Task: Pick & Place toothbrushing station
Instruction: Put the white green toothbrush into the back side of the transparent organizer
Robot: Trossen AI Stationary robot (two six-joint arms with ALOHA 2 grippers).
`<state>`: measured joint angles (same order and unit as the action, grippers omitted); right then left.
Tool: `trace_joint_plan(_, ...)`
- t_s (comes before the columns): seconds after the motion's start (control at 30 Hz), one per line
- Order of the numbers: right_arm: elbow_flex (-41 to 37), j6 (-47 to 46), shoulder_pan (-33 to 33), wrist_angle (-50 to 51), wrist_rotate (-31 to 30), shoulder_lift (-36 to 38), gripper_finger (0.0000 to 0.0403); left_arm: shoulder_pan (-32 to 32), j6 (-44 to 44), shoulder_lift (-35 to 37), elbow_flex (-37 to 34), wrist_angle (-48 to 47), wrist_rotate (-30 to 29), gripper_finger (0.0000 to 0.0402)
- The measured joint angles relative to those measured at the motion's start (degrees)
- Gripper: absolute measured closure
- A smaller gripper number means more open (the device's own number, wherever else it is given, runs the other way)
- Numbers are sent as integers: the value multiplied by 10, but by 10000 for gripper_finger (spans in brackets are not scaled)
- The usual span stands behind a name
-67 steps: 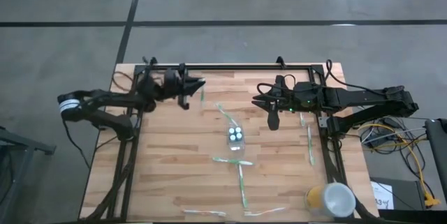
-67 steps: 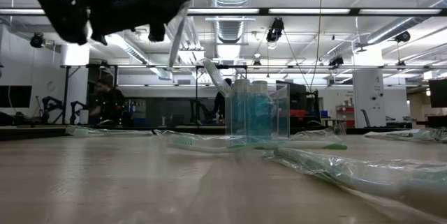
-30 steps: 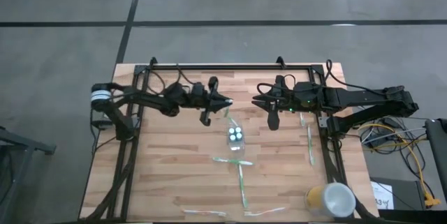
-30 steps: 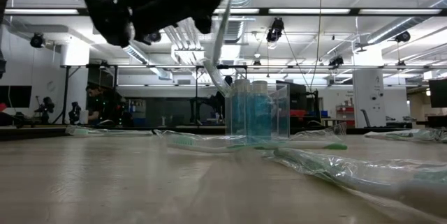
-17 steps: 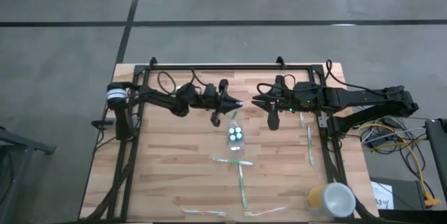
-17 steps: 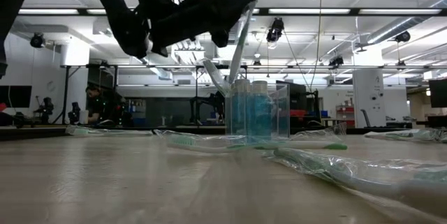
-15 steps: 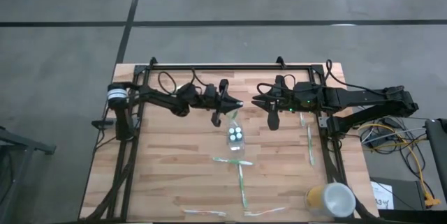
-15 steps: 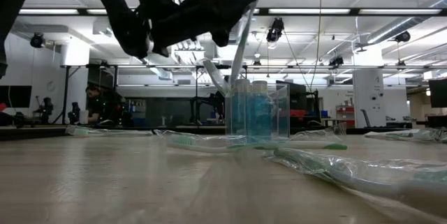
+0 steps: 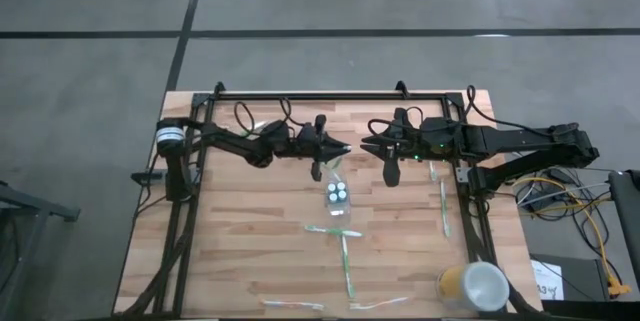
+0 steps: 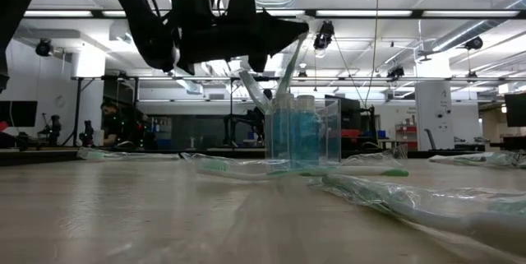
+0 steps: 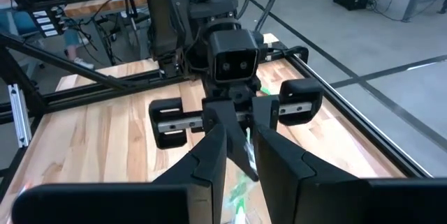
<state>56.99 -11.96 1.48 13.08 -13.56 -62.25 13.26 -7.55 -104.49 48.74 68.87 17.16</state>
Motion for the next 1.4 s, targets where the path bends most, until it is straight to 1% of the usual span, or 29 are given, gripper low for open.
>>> trace_joint_plan(0.2,0,0,0,0,0,0,335,0,-29,0,-1,-71,5,367)
trace_joint_plan(0.33,0,0,0,0,0,0,335,0,-49,0,-1,-96,15,366)
trace_joint_plan(0.43,0,0,0,0,0,0,335,0,-59,0,-2,-99,28,362)
trace_joint_plan(0.6,0,0,0,0,0,0,335,-1,-65,0,-2,-112,60,342)
trace_joint_plan(0.8,0,0,0,0,0,0,335,-1,-77,0,-2,-150,64,306)
trace_joint_plan(1.0,0,0,0,0,0,0,335,-1,-79,1,-3,-152,66,278)
trace_joint_plan(1.23,0,0,0,0,0,0,335,-1,-71,20,-3,-149,66,275)
trace_joint_plan(1.4,0,0,0,0,0,0,335,-1,-58,46,-3,-148,65,275)
